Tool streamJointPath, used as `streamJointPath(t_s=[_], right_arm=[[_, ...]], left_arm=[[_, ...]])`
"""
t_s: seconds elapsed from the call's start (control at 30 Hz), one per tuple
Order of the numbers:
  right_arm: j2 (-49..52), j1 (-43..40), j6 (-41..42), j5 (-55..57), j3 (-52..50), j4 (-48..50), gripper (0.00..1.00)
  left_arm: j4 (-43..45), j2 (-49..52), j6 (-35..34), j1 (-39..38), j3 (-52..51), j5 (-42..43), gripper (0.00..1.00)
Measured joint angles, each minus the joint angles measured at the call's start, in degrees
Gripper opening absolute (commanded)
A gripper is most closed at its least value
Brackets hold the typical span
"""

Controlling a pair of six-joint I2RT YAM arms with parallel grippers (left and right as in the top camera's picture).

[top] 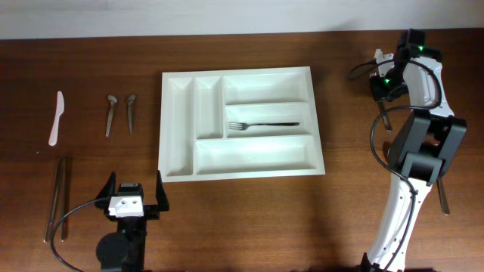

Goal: Pack container
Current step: 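Lift the fork and carry it left toward the tray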

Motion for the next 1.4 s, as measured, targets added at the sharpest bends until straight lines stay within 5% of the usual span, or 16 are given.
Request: streamJointPath(t_s=[0.67,1.4], right_arm=[[-0.1,3.1,-3.6,0.1,13.1,-14.2,0.04],[-0.1,23.3,-25.6,-7.9,29.5,-36.5,0.04]], left_arm=[[0.0,0.0,0.0,0.0,0.0,0.0,0.99],[0.0,0.0,0.0,0.0,0.0,0.0,0.99]])
